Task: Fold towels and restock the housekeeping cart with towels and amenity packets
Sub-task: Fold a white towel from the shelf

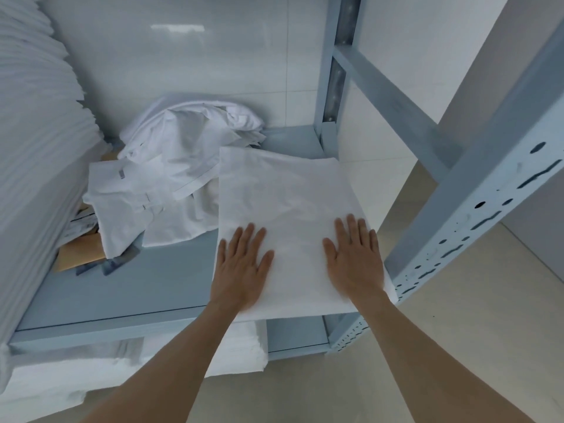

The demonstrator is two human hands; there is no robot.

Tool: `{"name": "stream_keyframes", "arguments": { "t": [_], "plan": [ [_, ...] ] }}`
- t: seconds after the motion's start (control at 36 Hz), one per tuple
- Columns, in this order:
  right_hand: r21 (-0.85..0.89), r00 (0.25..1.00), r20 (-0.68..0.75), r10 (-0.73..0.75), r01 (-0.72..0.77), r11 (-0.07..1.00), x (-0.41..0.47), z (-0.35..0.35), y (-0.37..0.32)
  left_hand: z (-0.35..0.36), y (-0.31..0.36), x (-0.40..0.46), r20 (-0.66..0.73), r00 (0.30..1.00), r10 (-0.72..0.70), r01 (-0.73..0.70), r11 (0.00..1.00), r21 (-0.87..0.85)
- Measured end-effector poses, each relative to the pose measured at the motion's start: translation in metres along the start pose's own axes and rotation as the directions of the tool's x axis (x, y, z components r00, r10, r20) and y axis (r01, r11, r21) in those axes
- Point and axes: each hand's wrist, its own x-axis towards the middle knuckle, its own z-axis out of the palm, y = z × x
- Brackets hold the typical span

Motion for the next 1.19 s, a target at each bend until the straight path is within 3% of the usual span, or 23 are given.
{"name": "stream_keyframes", "arguments": {
  "t": [0.25,0.47,0.58,0.78,0.97,1.06,1.19],
  "plan": [
    [-0.024,0.995,0.083,-0.055,0.057,0.998,-0.039,-0.011,0.000,-0.020,0.000,-0.038,0.115,0.991,-0.070,0.068,0.997,0.021],
    [0.021,0.932,0.362,-0.005,-0.003,1.000,-0.069,-0.063,-0.022,-0.083,-0.030,-0.089,0.442,0.886,-0.139,0.113,0.990,0.085],
    [0.068,0.916,0.399,-0.044,0.019,0.998,-0.063,-0.102,-0.054,-0.135,-0.033,-0.098,0.361,0.917,-0.173,0.193,0.981,-0.019],
    [0.069,0.902,0.386,-0.192,0.180,0.981,-0.060,-0.162,-0.134,-0.213,-0.050,-0.112,0.231,0.944,-0.237,0.282,0.940,-0.191],
    [0.089,0.875,0.337,-0.349,0.339,0.937,-0.071,-0.199,-0.218,-0.271,-0.085,-0.111,0.096,0.896,-0.434,0.416,0.744,-0.522],
    [0.083,0.852,0.323,-0.413,0.409,0.909,-0.074,-0.203,-0.249,-0.286,-0.106,-0.115,0.067,0.892,-0.447,0.414,0.749,-0.517],
    [0.036,0.837,0.315,-0.447,0.460,0.887,-0.071,-0.204,-0.284,-0.291,-0.121,-0.122,0.056,0.868,-0.493,0.401,0.630,-0.666]
  ]
}}
